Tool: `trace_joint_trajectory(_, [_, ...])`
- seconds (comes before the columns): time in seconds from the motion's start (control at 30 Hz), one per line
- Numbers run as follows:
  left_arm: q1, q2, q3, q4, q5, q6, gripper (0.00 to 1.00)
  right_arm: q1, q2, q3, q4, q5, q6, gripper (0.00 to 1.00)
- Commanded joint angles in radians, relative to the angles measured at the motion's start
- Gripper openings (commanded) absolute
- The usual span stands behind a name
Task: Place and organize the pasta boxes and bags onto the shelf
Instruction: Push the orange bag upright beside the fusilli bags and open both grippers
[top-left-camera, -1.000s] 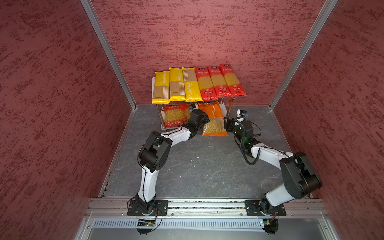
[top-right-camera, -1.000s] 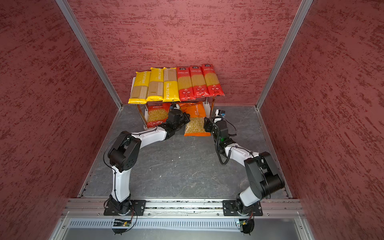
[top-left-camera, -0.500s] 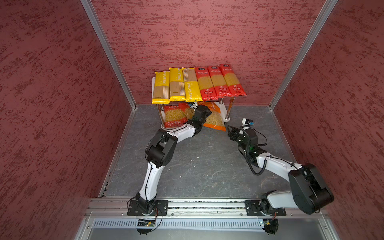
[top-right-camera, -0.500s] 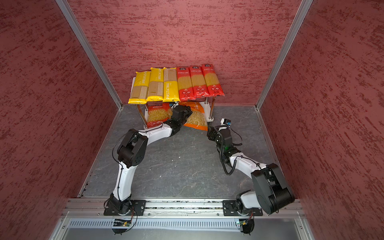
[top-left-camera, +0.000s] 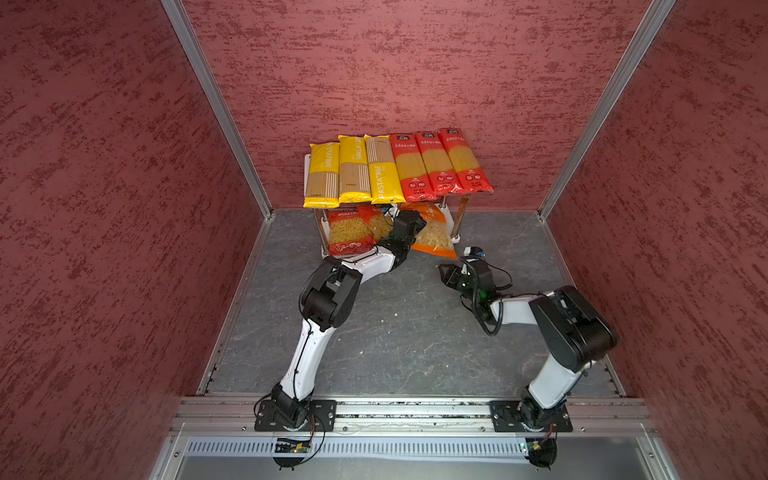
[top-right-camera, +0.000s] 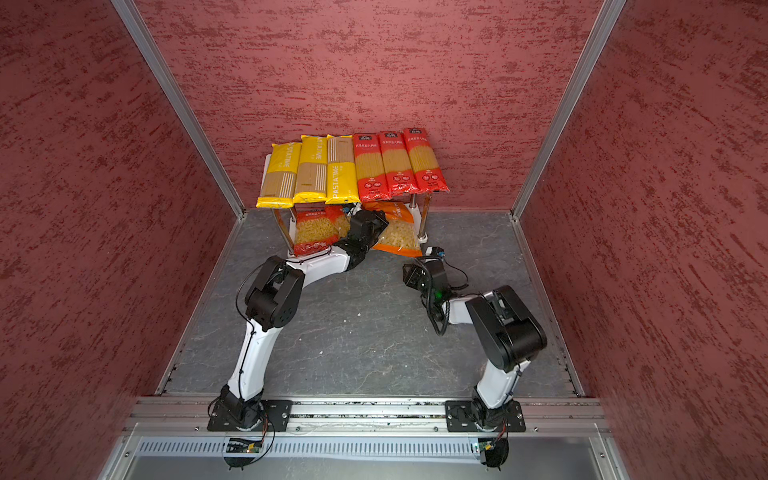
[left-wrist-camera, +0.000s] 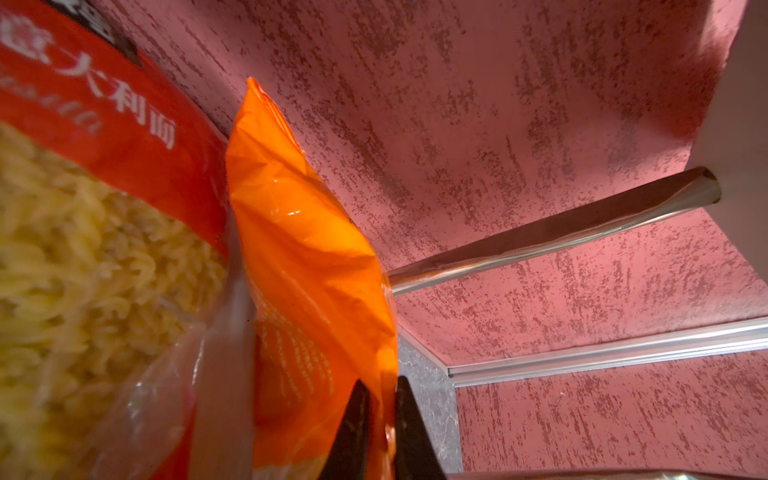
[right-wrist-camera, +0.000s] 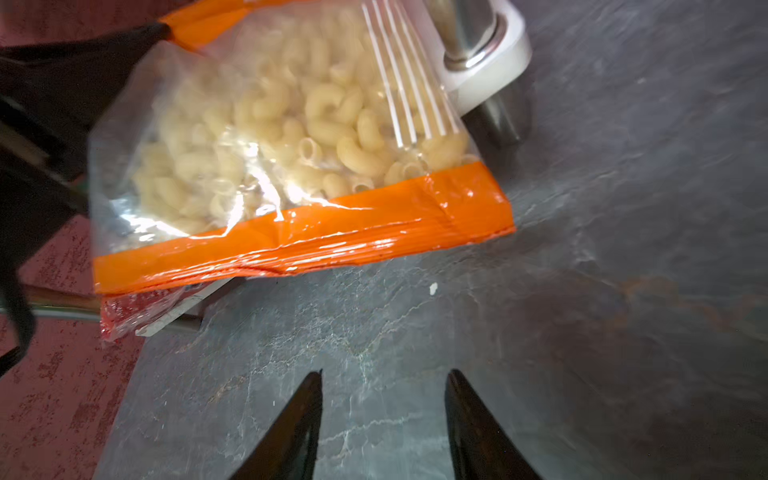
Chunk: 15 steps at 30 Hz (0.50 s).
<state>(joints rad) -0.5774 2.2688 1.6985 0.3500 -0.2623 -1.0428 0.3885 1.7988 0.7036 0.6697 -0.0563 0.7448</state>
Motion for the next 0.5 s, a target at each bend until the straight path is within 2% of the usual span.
trace_joint_trajectory(0.0, [0.015, -0.073, -0.025, -0.014, 0.039, 0.016, 0.10, 0.001, 0.072, 0.112, 0.096, 0.008, 0.036, 0.44])
trace_joint_trajectory(0.17, [0.019, -0.127, -0.063, -0.084, 0.046, 0.064, 0.22, -0.050, 0.112, 0.242, -0.027, 0.032, -0.001, 0.35])
trace_joint_trajectory(0.3, [0.025, -0.167, -0.112, -0.104, 0.068, 0.060, 0.35, -0.078, 0.108, 0.298, -0.151, 0.077, -0.077, 0.34])
trace_joint_trajectory(0.47, [0.015, -0.236, -0.196, -0.098, 0.099, 0.055, 0.46, -0.095, 0.117, 0.346, -0.273, 0.021, -0.158, 0.36])
